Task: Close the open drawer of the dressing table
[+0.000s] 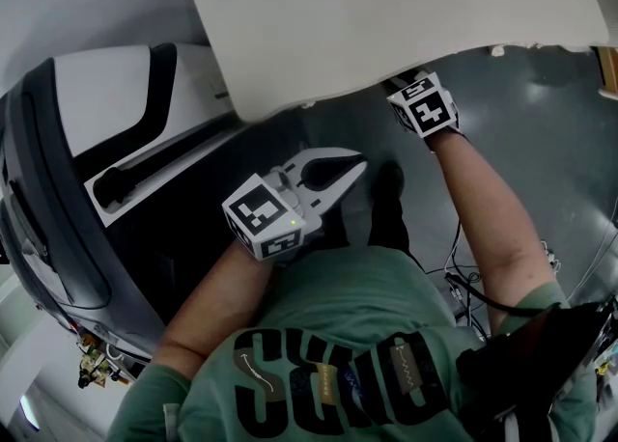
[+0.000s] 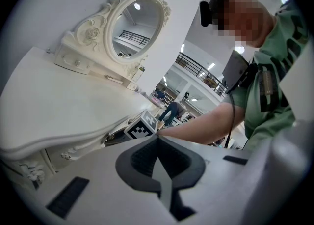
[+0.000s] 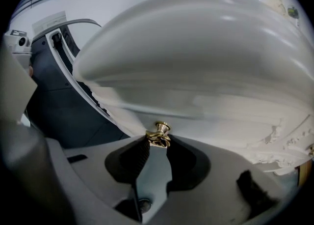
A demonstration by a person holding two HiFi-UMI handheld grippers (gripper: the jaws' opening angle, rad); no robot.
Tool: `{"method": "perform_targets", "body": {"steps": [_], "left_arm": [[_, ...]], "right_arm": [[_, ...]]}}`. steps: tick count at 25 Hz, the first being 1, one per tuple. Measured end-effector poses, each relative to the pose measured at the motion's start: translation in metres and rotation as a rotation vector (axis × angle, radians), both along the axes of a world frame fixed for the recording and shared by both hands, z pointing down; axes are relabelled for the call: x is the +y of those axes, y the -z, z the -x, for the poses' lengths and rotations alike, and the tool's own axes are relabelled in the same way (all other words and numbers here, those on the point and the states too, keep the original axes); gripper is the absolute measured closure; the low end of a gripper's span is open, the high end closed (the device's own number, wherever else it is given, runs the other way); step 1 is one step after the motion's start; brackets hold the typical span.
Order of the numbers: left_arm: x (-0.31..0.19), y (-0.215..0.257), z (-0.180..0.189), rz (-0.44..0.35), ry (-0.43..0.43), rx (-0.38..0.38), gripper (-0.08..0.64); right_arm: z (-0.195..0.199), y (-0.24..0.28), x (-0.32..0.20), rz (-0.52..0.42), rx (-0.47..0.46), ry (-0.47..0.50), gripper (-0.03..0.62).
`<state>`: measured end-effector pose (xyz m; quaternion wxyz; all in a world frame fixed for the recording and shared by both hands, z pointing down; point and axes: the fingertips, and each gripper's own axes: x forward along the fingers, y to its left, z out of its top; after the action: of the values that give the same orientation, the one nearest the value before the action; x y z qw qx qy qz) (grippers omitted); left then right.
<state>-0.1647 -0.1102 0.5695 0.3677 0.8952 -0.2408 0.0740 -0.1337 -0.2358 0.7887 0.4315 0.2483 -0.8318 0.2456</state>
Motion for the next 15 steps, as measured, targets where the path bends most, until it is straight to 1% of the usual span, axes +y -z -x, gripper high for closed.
{"method": "perform_targets", "body": {"steps": [10, 13, 15], "left_arm": [[-0.0004, 0.0021, 0.0001, -0.011, -0.003, -0.003, 0.552], [-0.0003, 0.0040, 0.0007, -0.018, -0.010, -0.012, 0.552], [-0.0002, 0.0062, 0.0003, -0.021, -0.014, -0.017, 0.552]], "right_arm": [[0.0000, -0.0014, 0.0015, 0.011, 0.021, 0.014, 0.477], [0.0008, 0.0006, 0.0007, 0.003, 0.017, 0.014, 0.471], [-0.0035, 0.0007, 0.0030, 0.003, 0.033, 0.005, 0.458]]}}
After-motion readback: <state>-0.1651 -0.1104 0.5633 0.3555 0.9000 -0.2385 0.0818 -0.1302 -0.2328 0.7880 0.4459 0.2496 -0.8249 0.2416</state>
